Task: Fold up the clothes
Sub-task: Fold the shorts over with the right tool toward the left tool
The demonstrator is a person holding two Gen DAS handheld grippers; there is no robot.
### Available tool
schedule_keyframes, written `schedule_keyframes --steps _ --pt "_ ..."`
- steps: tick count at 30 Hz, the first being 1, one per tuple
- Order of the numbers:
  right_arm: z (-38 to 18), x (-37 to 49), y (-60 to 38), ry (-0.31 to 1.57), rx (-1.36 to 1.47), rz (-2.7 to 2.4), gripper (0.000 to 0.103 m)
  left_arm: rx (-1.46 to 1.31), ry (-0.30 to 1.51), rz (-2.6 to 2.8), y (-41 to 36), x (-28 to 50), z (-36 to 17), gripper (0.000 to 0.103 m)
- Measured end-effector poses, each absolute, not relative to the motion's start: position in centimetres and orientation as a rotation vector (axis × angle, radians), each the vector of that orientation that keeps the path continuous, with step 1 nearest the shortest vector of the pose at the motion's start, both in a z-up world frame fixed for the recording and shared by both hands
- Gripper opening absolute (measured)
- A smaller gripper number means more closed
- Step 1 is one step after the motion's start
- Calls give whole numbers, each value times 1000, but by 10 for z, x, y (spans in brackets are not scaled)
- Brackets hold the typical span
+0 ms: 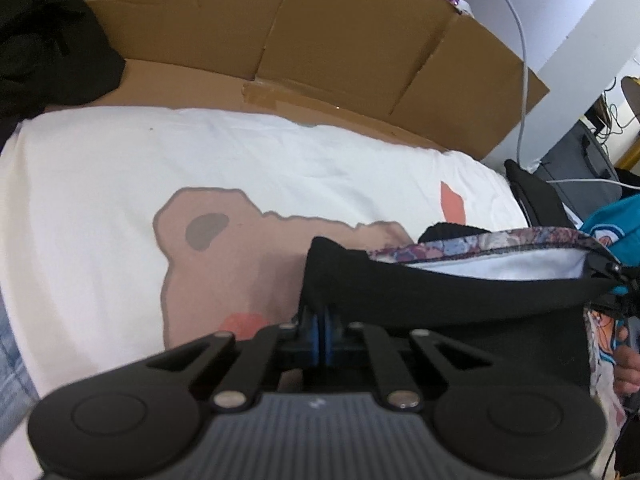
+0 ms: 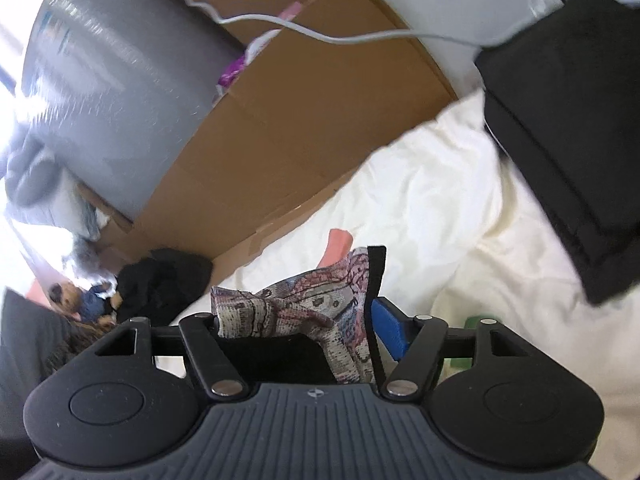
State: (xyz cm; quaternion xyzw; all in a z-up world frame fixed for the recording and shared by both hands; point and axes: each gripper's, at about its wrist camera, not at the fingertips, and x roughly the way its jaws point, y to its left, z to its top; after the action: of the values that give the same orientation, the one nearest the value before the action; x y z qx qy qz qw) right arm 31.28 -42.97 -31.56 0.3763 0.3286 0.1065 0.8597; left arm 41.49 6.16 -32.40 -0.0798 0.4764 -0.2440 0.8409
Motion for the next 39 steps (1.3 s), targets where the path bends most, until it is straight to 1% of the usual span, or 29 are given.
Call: schedule_keyframes --steps 1,2,4,5,9,12,13,19,21,23,27,30,31,33,35,36,37,38,39 --pt "-318 314 -433 703 822 227 79 -160 1008 -515 60 415 -324 3" --pt "-323 317 -436 755 866 236 85 -152 1008 -513 59 416 -325 3" --pt "-331 319 -441 855 926 209 85 -157 1009 -510 58 417 -326 3" --pt "-330 318 -443 856 919 191 85 -158 1008 -511 56 417 -327 3" --pt "-308 311 -442 771 841 224 85 -149 1004 -521 52 417 -327 3" --pt "-299 309 -440 681 856 265 85 -146 1001 -521 48 417 -326 4" --pt "-302 311 -440 689 900 269 86 -145 998 -521 47 417 -326 4" --pt "-322 322 -442 729 1112 272 103 -133 970 -537 41 413 -319 3" --pt "-324 325 -441 752 1116 244 102 -127 966 -538 41 412 -318 3" --pt "-322 325 -436 754 1034 179 102 -123 960 -526 42 412 -317 3" --pt "-315 319 -441 695 951 133 102 -149 950 -495 51 413 -315 3" --pt "-309 316 -445 688 846 102 102 -157 946 -481 55 412 -314 3" --pt "-310 317 -445 705 813 89 100 -160 945 -477 57 411 -314 3" --pt "-313 319 -445 734 760 81 88 -161 941 -469 59 410 -313 3" --pt "-317 323 -439 749 736 98 71 -157 938 -463 62 409 -313 3" --pt "-320 325 -435 755 728 111 65 -159 937 -461 63 408 -312 3" --pt "-323 327 -432 760 721 125 52 -162 936 -460 64 407 -312 3" --pt "-325 328 -427 768 690 120 37 -163 933 -459 66 406 -312 3" --pt "-326 329 -422 775 660 115 27 -168 930 -457 67 405 -312 3"
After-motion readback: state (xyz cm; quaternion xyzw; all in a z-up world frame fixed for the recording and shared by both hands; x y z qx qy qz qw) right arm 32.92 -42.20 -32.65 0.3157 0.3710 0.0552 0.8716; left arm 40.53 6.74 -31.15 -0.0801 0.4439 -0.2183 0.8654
